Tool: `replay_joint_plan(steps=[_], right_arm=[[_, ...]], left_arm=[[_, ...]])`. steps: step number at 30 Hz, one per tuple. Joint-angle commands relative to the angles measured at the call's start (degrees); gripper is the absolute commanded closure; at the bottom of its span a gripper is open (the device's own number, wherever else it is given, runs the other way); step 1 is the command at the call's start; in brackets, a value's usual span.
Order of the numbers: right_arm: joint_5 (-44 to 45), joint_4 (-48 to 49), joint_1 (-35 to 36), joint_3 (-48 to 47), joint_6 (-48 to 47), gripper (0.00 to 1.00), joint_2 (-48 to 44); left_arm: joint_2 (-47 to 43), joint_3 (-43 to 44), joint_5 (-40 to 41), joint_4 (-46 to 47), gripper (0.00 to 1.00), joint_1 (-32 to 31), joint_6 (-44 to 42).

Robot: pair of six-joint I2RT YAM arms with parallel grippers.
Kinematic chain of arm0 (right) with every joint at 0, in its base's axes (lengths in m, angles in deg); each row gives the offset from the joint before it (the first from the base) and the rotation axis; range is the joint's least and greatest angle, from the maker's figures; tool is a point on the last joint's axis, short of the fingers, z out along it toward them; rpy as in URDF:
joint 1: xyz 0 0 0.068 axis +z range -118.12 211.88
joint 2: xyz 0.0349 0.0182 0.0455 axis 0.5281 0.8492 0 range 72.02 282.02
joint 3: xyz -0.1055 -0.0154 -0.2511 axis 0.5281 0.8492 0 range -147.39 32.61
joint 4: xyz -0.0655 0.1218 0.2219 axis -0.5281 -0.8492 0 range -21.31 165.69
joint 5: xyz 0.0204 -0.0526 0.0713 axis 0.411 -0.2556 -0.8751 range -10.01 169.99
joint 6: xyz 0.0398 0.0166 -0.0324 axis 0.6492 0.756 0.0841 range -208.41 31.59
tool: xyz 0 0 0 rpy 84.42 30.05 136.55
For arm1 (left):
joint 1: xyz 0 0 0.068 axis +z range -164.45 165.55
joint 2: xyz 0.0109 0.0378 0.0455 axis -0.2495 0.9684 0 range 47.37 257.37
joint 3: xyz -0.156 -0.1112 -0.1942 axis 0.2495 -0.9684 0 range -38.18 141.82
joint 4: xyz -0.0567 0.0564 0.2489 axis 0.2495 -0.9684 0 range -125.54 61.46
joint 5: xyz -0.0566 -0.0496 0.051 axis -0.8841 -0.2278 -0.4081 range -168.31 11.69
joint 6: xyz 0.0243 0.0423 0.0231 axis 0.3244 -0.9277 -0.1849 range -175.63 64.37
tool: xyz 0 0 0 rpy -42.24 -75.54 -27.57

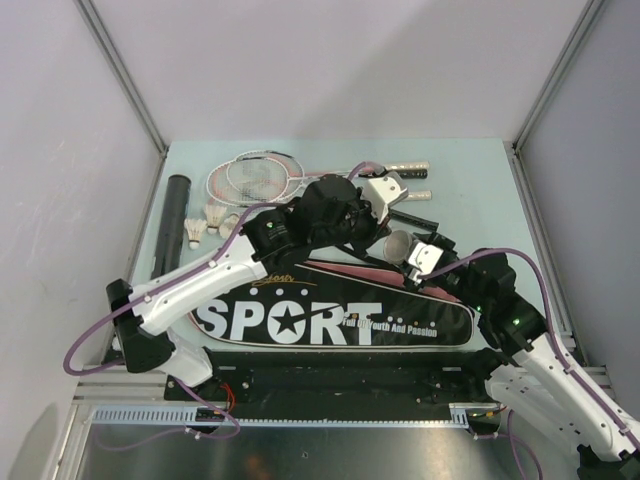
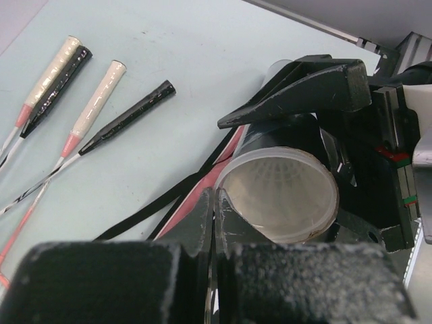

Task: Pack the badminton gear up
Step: Close the lid on the shuttle tube.

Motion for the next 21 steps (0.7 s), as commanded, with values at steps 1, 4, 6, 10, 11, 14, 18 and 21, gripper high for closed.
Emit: replay_joint_plan(steps=[1,4,6,10,11,14,18,21], right_arm=[[-0.1,5.4,0.7,-2.5,0.0,0.87,-0.4],[-0.2,5.4,0.7,-2.5,-0.4,0.87,-0.2],[-0.2,5.6,0.7,-2.5,-0.5,0.87,-0.3],[-0.9,4.6,0.7,-2.8,-0.9,0.87,0.2],[-1.0,4.6,0.8,-2.8,-1.0,0.87,0.3],[-1.3,4.3,0.7,-3.1,-0.9,0.87,0.3],[-1.4,4.9,0.8,-3.3,-0.6,0.87,0.8],[-1.4,5.8,1.3,-3.8,0.1,0.87,1.4]], left_arm=[[1.4,1.9,0.0,0.3,1.00,-0.7,-1.8],[2.2,2.1,-2.7,-0.1,1.00,-1.3,-3.3],[2.4,2.2,-1.3,-1.2,1.00,-1.7,-5.7],[2.8,3.1,1.5,-3.2,1.00,-2.5,-8.6],[2.8,3.2,1.7,-3.5,1.00,-2.5,-9.2],[3.1,3.5,2.1,-3.8,1.00,-2.9,-11.0],[5.4,5.7,5.2,-4.9,1.00,-4.3,-12.6],[6.5,6.4,5.8,-5.4,1.00,-5.2,-13.4]])
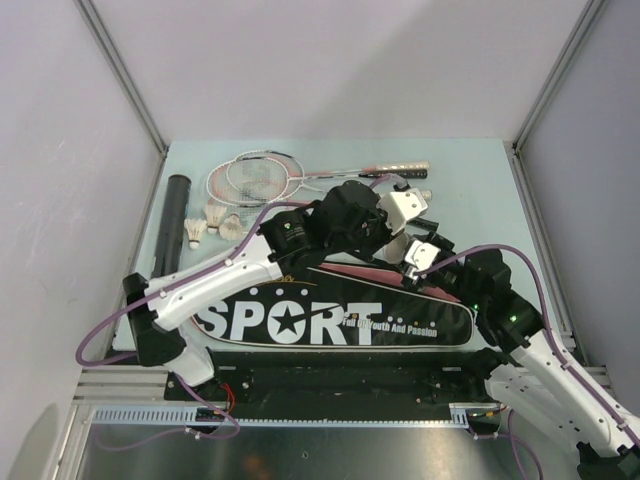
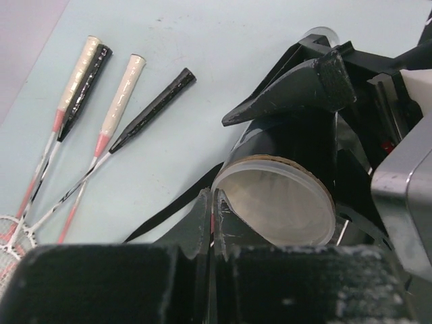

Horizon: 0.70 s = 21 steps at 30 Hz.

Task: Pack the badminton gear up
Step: Close the lid on the shuttle tube.

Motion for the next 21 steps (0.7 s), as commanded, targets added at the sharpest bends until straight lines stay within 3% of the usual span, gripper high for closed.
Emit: replay_joint_plan(steps=[1,4,14,21], right_arm=[[-2.2,7.6,1.4,-3.8,0.2,0.87,0.2],[-1.7,8.1,2.1,-4.1,0.3,0.87,0.8],[-1.1,9.8,3.9,-4.9,-0.1,0.87,2.6],[-1.1,9.2,4.6,-4.9,-0.1,0.87,3.1]], left_arm=[[2.5,2.4,1.1,-1.4,1.00,-2.2,-4.9],[2.7,2.4,3.4,-1.8,1.00,-3.0,-6.2],[3.3,2.6,-1.9,-2.9,0.98,-3.2,-6.6],[3.7,4.8,-1.1,-3.2,0.71,-2.7,-2.9]])
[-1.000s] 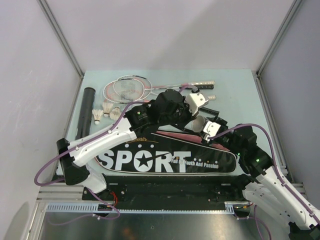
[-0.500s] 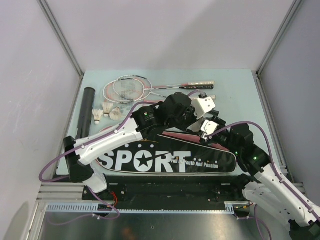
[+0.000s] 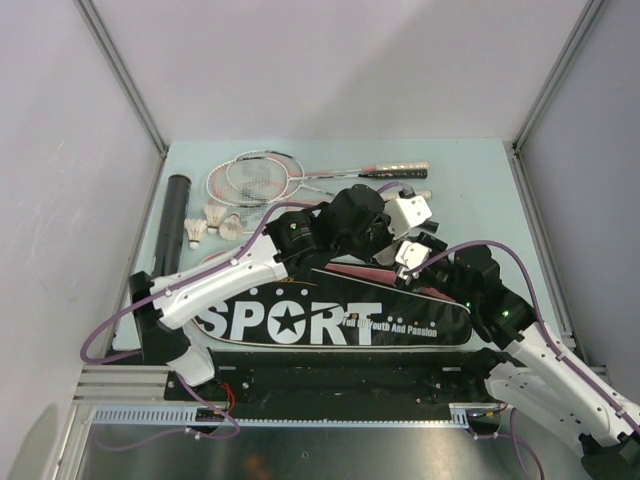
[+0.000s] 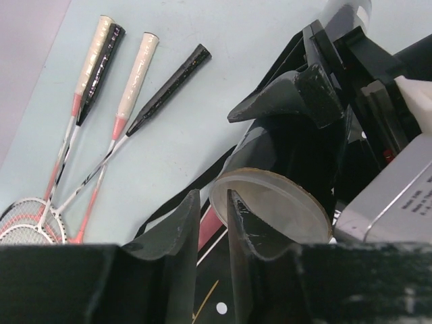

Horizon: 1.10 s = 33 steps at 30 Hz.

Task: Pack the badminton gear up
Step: Close the lid on the shuttle tube.

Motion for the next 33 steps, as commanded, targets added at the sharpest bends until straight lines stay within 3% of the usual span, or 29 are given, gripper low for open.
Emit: replay_joint_plan(steps=[1,11,19,33], right_arm=[[-3.8,8.8,1.7,-4.5,0.0,0.87,-0.6],[-2.2,6.7,1.7,-4.0,1.4,0.87,-1.9],[-1.7,8.7,1.4,-2.6,4.0,0.87,-2.7],[-4.6,9.9,1.1,-2.3,5.4,0.87,-3.8]], left_arm=[[1.5,2.7,-6.8,1.2,0.70,-0.8,2.3],[-1.4,4.6,-10.8,-1.0,0.53,2.3,8.4],[-4.5,3.1,-20.5,-1.1,0.47,5.6,10.2],[-1.5,1.5,-27.0,-1.1,0.41,5.7,9.8]])
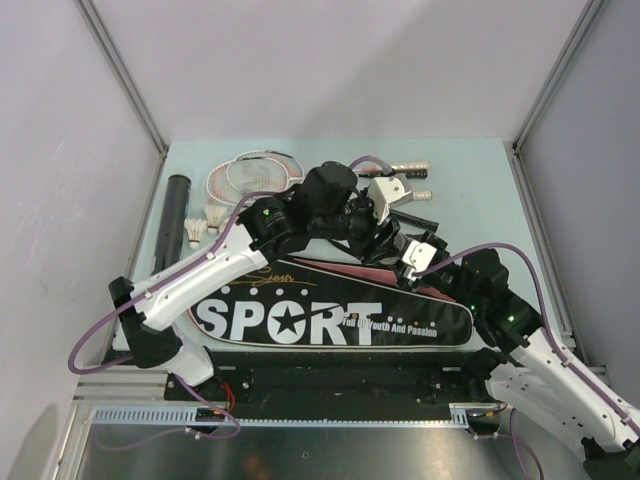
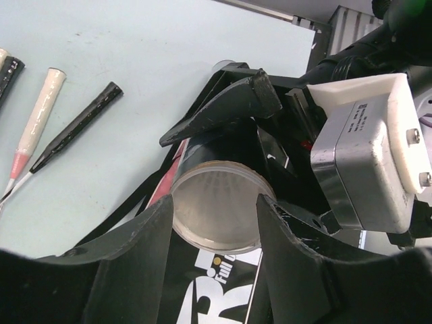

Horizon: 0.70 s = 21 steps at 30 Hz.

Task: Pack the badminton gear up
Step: Close the lid on the shuttle tube.

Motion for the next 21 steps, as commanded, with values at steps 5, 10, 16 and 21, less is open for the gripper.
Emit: replay_joint_plan(steps=[5,10,16,21], right_arm=[[-3.7,9.9,0.1,-1.4,3.5,0.87,-2.4],[-7.7,12.3,0.2,0.0,2.2,0.88,-3.3],[-10.4,19.3,-0.5,2.8,5.4,0.88,-4.5],[-10.1,26.8,-1.6,4.5,11.5,0.89,-4.3]], left_arm=[[4.7,-0.8,-3.9,0.3,0.41,-0.9,-0.5],[9.2,1.1,-2.7,0.5,0.41,-0.8,-0.2],[12.5,1.9,-3.7,1.6,0.42,-0.8,0.2],[8.3,-5.1,-1.0,12.4,0.42,-1.2,3.1]])
